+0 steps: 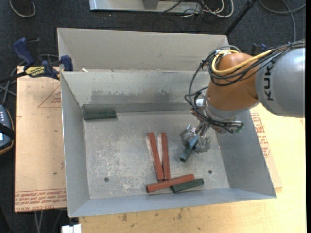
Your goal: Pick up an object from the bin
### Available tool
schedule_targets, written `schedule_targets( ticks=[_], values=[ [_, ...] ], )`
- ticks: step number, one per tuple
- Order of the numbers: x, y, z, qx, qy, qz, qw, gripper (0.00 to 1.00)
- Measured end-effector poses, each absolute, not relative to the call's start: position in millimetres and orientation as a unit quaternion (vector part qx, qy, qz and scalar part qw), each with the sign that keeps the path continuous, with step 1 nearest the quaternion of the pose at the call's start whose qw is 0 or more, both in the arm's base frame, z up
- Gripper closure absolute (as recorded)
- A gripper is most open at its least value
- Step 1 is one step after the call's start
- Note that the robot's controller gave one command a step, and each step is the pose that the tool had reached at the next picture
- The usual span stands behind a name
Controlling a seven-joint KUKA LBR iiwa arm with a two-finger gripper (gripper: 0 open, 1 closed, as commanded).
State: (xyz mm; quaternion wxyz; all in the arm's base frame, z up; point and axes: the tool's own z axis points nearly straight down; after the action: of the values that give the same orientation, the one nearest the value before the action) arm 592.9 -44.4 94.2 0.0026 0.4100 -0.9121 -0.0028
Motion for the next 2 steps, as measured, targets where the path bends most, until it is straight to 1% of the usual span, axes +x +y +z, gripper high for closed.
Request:
schedule_targets(
  ticks=[1, 2],
  values=[
    [595.9, -45, 111, 0.41, -0.912, 0.0, -0.002, 1.0],
    [595.0, -44, 121, 0.41, -0.912, 0.0, -0.001, 1.0]
  ],
)
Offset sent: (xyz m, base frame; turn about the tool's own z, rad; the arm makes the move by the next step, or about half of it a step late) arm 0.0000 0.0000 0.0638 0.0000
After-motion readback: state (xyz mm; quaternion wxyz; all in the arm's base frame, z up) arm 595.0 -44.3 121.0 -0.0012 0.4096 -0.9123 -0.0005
